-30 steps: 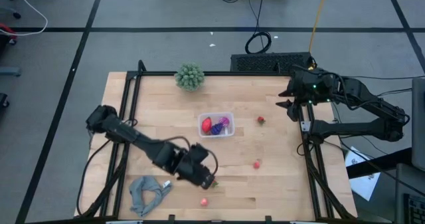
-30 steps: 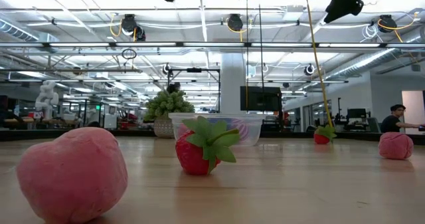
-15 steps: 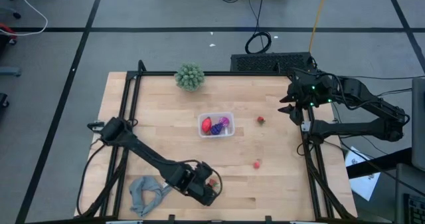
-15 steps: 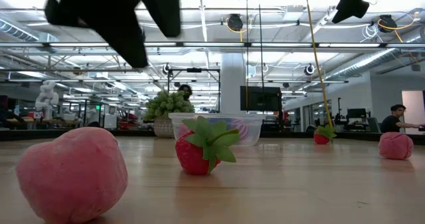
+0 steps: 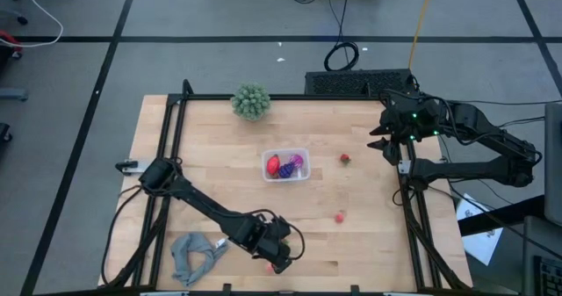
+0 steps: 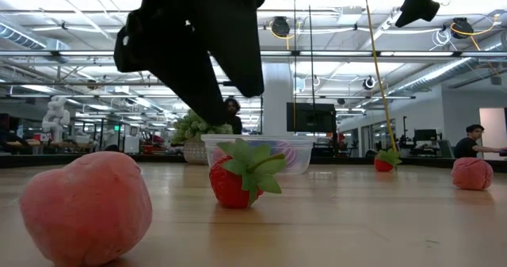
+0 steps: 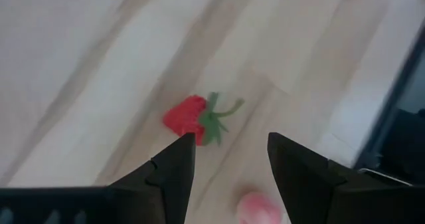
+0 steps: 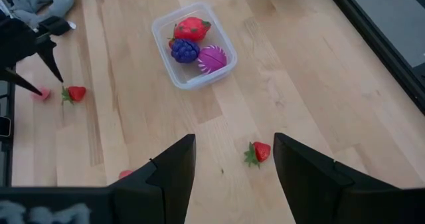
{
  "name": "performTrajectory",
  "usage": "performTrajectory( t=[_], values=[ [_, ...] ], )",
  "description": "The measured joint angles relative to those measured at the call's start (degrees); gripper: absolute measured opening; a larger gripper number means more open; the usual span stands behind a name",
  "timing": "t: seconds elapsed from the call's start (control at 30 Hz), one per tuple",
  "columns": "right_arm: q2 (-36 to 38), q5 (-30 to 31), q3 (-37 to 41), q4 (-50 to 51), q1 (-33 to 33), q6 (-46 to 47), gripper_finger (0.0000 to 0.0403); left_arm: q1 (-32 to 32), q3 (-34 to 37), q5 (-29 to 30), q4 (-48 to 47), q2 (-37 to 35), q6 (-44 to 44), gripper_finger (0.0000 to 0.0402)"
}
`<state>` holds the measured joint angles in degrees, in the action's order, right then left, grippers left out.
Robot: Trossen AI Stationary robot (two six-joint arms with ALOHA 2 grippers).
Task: Pick and placing Produce into tupperware
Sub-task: Put the bottom strawberry into the bin
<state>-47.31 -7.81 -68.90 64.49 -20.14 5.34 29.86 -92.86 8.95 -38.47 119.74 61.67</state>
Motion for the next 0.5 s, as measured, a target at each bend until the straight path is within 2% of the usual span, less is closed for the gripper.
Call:
performTrajectory(
  t=[0.1,0.37,0.43,0.5],
  values=[
    [0.00,0.00,0.00,0.00,0.00,0.00,0.0193,-0.44,0.00,1.35,-1.77,0.00,3.73,0.0193],
    [0.00,0.00,0.00,0.00,0.00,0.00,0.0193,-2.30,0.00,0.45,-2.31,0.00,17.84,0.0193],
    [0.00,0.00,0.00,0.00,0.00,-0.01,0.0193,-2.62,0.00,-0.45,-1.79,0.00,18.12,0.0193],
    [0.00,0.00,0.00,0.02,0.00,0.00,0.0193,-2.92,0.00,-0.73,-1.95,0.00,14.63,0.0193]
  ],
)
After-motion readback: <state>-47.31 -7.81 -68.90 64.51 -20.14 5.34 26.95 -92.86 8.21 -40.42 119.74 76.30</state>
